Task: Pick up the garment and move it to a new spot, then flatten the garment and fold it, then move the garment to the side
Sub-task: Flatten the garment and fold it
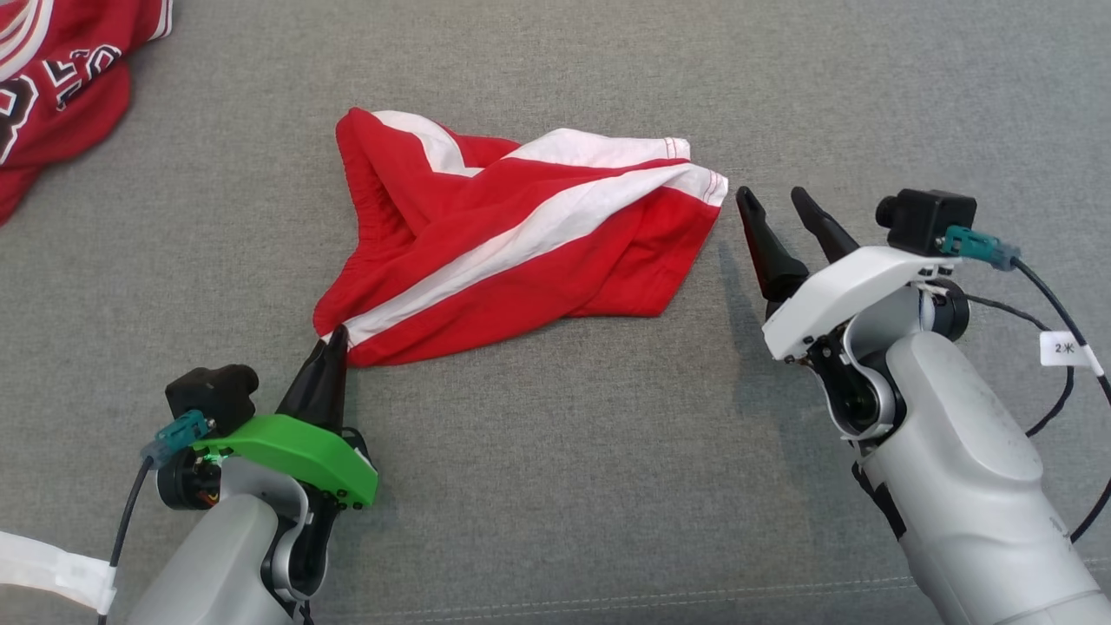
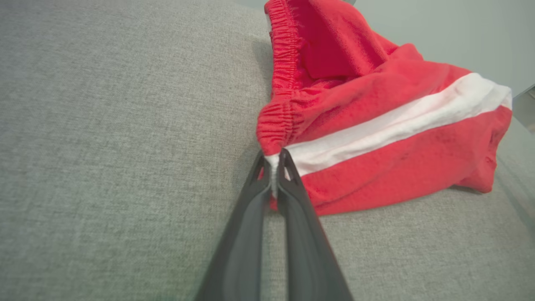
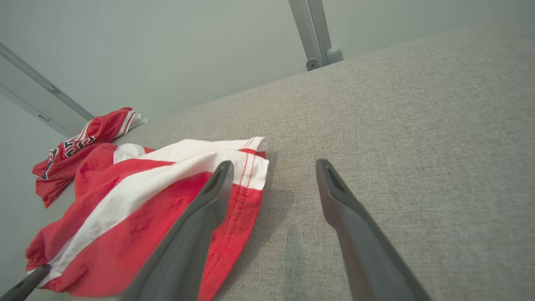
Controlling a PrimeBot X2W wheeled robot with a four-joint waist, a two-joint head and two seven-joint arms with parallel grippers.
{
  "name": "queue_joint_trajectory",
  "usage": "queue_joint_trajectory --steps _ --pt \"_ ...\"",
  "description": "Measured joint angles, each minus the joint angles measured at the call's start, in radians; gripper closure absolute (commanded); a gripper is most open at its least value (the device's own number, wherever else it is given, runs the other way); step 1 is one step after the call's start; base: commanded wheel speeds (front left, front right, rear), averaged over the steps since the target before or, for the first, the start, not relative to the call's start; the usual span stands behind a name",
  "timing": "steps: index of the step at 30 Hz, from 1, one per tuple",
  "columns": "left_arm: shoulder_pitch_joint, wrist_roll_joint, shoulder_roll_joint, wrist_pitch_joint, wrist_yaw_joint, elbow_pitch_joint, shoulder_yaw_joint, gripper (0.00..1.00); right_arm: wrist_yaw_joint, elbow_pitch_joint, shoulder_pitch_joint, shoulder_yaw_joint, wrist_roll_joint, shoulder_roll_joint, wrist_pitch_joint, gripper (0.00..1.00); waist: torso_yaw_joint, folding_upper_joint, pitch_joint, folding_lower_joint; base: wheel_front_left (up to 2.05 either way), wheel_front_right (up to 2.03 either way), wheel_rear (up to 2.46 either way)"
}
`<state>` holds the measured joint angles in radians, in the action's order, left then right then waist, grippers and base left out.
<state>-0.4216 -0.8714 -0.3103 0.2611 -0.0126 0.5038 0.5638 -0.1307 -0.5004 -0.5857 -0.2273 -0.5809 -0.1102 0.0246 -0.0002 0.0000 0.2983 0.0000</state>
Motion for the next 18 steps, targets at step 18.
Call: queue_joint_trajectory --steps 18 --pt "-0.016 0.064 0.05 0.003 0.039 0.047 -0.06 1.0 0.0 -0.069 -0.147 -0.224 -0.241 -0.096 -0.08 0.2 0.042 0.0 0.048 0.0 0.0 0.0 0.0"
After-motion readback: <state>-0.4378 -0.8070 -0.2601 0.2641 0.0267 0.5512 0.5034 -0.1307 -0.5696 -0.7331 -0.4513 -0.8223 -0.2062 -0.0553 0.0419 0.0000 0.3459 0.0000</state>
